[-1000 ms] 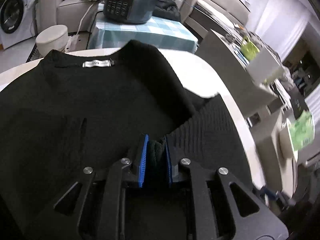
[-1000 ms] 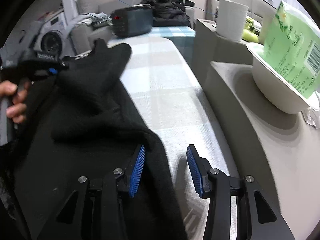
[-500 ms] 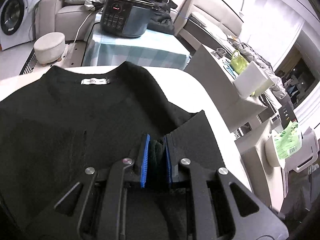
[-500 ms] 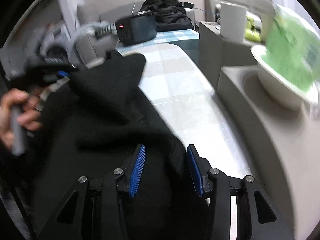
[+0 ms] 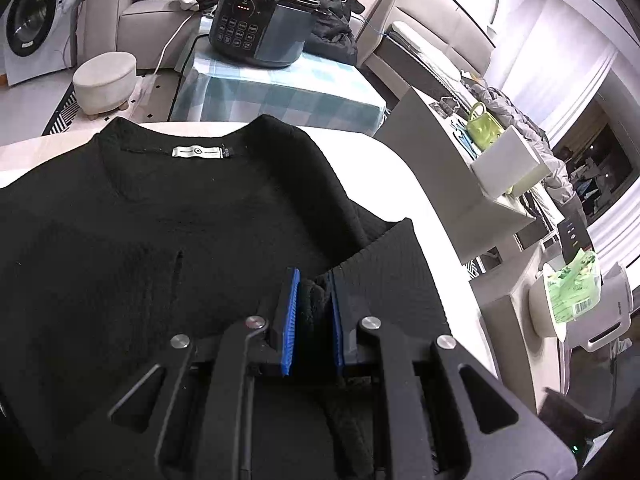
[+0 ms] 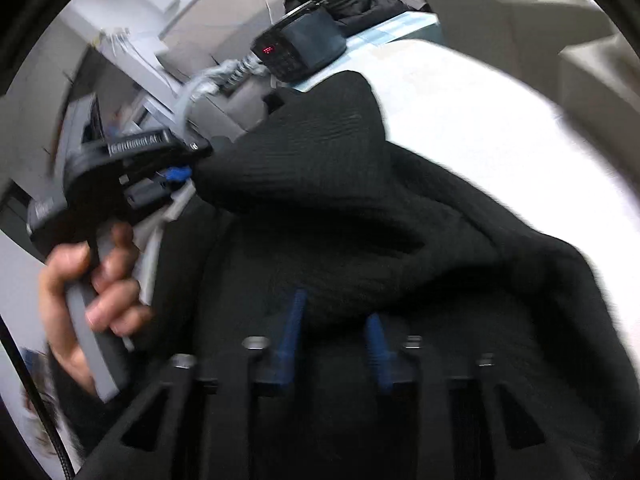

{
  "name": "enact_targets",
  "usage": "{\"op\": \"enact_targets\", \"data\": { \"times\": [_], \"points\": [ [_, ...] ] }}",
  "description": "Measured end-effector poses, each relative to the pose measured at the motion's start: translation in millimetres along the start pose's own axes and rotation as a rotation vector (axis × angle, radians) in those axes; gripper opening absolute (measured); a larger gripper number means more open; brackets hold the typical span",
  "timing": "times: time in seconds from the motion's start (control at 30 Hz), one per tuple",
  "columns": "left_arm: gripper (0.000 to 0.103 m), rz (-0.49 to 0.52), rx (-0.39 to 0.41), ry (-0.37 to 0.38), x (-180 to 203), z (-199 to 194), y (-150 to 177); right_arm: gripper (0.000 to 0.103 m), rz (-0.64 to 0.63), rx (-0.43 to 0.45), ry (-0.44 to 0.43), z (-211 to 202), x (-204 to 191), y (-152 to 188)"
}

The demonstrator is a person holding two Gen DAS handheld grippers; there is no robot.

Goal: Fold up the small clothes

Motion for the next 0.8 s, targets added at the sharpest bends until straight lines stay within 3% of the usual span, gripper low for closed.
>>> {"op": "enact_targets", "data": {
  "times": [0.07,0.17,0.27,0.37,0.43,0.5,0.53,0.6,0.67,0.8],
  "points": [
    [0.011,-0.008,0.002,0.005,-1,-4,-1,0.006,0.037,-0.005,-0.042,1,-2,-1],
    [0.012,-0.002,0.016,0.012,-4,-19,0,0.005,-0.029,0.007,-0.095,-21,-17,3],
    [0.012,0.001,0.01,-0.029,-16,-28,6,0.006,-0.063,-0.027,-0.126,-41,-22,11],
    [0.017,0.014,-0.057,-0.147,-36,-13,18,0.014,-0.169,-0.052,0.01,-41,-19,10],
    [0.018,0.003,-0.117,-0.22,-49,-2,27,0.017,-0.193,-0.074,0.041,-46,-15,10],
    [0.018,-0.017,-0.107,-0.218,-54,-1,29,0.04,-0.21,-0.06,0.055,-57,-12,9],
    [0.018,-0.023,-0.099,-0.212,-54,-3,29,0.044,-0.209,-0.017,0.048,-69,-10,6],
    [0.019,-0.021,-0.078,-0.19,-48,-6,28,0.047,-0.22,0.061,0.042,-82,-11,-7],
    [0.024,-0.008,-0.069,-0.181,-39,-8,29,0.047,-0.226,0.127,0.126,-85,2,-26],
    [0.034,0.019,-0.047,-0.172,-24,-16,34,0.046,-0.197,0.099,0.202,-48,23,-58]
  ]
}}
Point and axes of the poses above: each gripper's, at about its wrist camera, not at the fingertips, and z roughly the way its jaws point, x to its right, y to its underside, the point moved 6 cm from there along z, roughly the way its jaws point, and after that the axes turned 1 degree about x, right-handed, at the moved point
